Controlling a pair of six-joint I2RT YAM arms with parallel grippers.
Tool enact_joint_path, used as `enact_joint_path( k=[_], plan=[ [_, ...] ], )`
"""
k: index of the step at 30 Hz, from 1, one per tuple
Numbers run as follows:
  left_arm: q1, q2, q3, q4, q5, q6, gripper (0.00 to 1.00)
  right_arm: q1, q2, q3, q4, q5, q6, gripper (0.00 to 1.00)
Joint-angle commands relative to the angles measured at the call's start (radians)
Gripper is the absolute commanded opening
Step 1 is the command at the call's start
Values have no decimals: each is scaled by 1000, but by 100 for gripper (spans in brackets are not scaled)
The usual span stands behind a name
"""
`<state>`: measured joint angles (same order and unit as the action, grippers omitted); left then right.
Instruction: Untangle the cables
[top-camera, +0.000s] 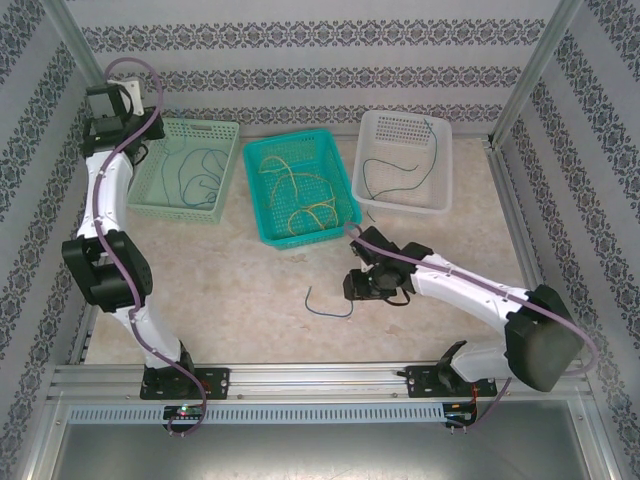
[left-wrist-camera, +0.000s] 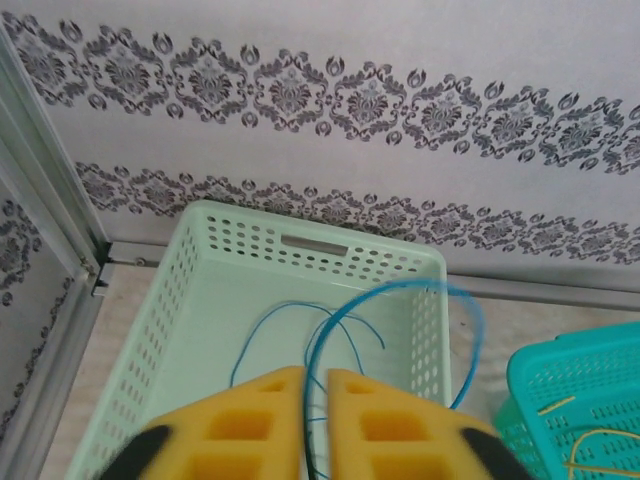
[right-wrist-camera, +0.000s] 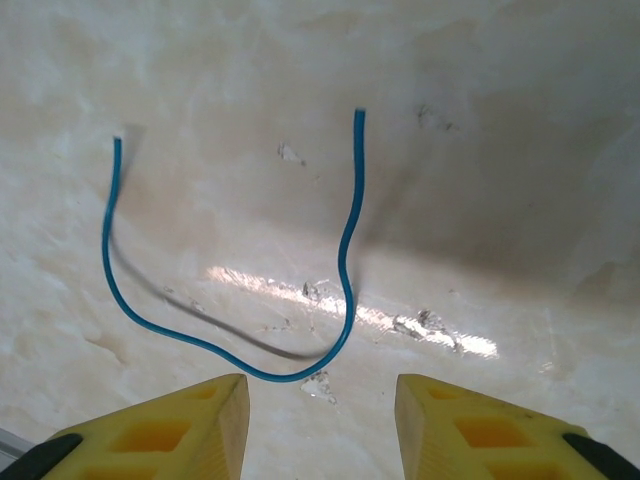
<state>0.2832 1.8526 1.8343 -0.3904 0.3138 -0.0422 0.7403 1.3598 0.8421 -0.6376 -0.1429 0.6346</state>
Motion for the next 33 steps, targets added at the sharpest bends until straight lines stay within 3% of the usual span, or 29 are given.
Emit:
enact_joint_path(
  k=[1, 3, 7, 13, 19, 25, 29, 33],
  plan=[
    [7, 20, -28, 23, 24, -46, 21, 30, 43, 14, -39, 11, 27, 43],
    [6, 34, -33, -5, 25, -69, 30, 37, 61, 12, -53, 28, 37, 43],
    [5, 59, -45, -64, 66, -163, 76, 42, 87, 34, -54, 56, 38, 42],
    [4, -3, -171, -4, 93, -281, 96, 57, 183, 92, -30, 92, 15, 42],
    [-2, -149, -316, 70, 76, -328, 100, 65, 299, 126, -6, 117, 5, 40],
    [-35, -314, -517, 179, 48, -377, 100, 71, 386, 135, 16, 143, -6, 20],
    [-92, -409, -606, 199, 22, -355, 100, 102, 338, 140, 29, 165, -12, 0],
    [-157, -498, -668, 182, -35, -309, 100, 119, 197, 158, 23, 163, -33, 0]
  ],
)
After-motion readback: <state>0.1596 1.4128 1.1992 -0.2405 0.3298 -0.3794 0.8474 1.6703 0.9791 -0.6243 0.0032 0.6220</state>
